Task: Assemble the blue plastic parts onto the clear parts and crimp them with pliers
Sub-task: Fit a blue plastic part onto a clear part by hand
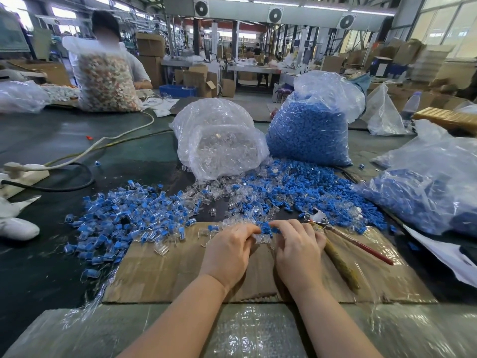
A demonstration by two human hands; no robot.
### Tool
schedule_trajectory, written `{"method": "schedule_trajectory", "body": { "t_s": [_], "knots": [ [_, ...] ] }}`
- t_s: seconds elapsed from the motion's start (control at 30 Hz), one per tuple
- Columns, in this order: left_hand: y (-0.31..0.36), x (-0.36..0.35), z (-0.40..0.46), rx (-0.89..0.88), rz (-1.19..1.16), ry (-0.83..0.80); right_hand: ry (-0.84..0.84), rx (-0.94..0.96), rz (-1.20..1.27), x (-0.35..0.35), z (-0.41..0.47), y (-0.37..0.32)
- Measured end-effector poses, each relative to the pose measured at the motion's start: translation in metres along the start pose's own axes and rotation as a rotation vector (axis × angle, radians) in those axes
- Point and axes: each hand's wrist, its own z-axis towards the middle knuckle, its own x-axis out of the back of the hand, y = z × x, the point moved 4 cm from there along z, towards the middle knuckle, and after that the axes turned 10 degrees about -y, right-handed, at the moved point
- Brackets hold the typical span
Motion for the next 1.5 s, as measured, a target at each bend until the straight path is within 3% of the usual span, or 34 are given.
{"method": "schedule_trajectory", "body": {
  "t_s": [0.37, 0.53, 0.73, 0.87, 1.13, 1.3, 1.5],
  "knots": [
    [-0.004, 0.006, -0.001, 0.079, -0.093, 0.063, -0.075, 0.068, 0.218, 0.005, -0.002, 0.003],
    [0.001, 0.013, -0.002, 0.082, -0.100, 0.155, 0.010, -0.001, 0.344, 0.010, -0.004, 0.004],
    [-0.001, 0.016, -0.005, 0.126, -0.087, 0.208, -0.082, 0.054, 0.331, 0.010, -0.008, -0.001],
    [0.000, 0.009, -0.001, 0.081, -0.097, 0.105, -0.110, 0.065, 0.236, 0.006, -0.007, -0.002],
    [-0.002, 0.011, 0.000, 0.073, -0.200, 0.132, -0.126, 0.022, 0.384, 0.003, -0.002, 0.004],
    [-0.002, 0.012, -0.001, 0.064, -0.193, 0.161, -0.004, -0.006, 0.462, 0.010, 0.002, 0.007],
    [-0.009, 0.022, -0.002, 0.172, -0.380, 0.237, -0.059, -0.172, 0.709, 0.024, 0.008, 0.013]
  ]
}}
